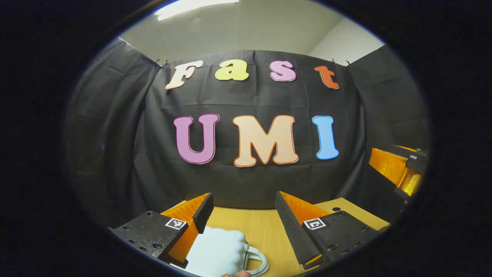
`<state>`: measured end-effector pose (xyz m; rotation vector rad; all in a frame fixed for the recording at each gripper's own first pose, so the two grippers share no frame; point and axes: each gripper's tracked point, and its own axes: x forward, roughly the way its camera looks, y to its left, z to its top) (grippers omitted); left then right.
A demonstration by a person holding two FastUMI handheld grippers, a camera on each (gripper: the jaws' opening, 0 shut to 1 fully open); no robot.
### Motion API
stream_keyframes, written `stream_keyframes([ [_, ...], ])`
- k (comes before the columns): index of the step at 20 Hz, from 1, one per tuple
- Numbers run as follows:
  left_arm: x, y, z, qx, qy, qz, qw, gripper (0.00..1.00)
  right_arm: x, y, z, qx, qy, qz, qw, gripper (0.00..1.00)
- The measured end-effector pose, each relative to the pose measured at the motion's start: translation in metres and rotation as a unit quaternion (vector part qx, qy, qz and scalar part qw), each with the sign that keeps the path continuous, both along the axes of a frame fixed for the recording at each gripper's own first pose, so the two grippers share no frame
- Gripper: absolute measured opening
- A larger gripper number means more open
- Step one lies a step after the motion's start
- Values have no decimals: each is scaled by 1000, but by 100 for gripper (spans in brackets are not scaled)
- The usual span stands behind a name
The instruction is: First open the suitcase, pack the skin care products into it, and then close the suitcase.
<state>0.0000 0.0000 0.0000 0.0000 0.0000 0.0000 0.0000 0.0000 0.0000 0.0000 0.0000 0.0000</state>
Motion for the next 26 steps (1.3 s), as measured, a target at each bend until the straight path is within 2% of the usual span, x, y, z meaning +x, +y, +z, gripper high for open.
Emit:
stream_keyframes([
  [9, -1, -11, -10, 0, 12, -1, 1000, 94, -1, -4, -15, -6, 16, 17, 1000, 98],
  [14, 2, -28, -69, -23, 93, 3, 995, 95, -6, -17, -37, 0, 37, 63, 997, 99],
  [17, 4, -31, -121, -34, 165, 16, 986, 95, -1, -43, -55, 4, 62, 52, 997, 99],
  [22, 7, -44, -182, -39, 248, -8, 968, 95, 6, -60, -66, 5, 79, 10, 997, 96],
  [26, 2, -57, -223, -57, 314, -26, 947, 94, 8, -67, -78, -11, 95, -10, 995, 100],
])
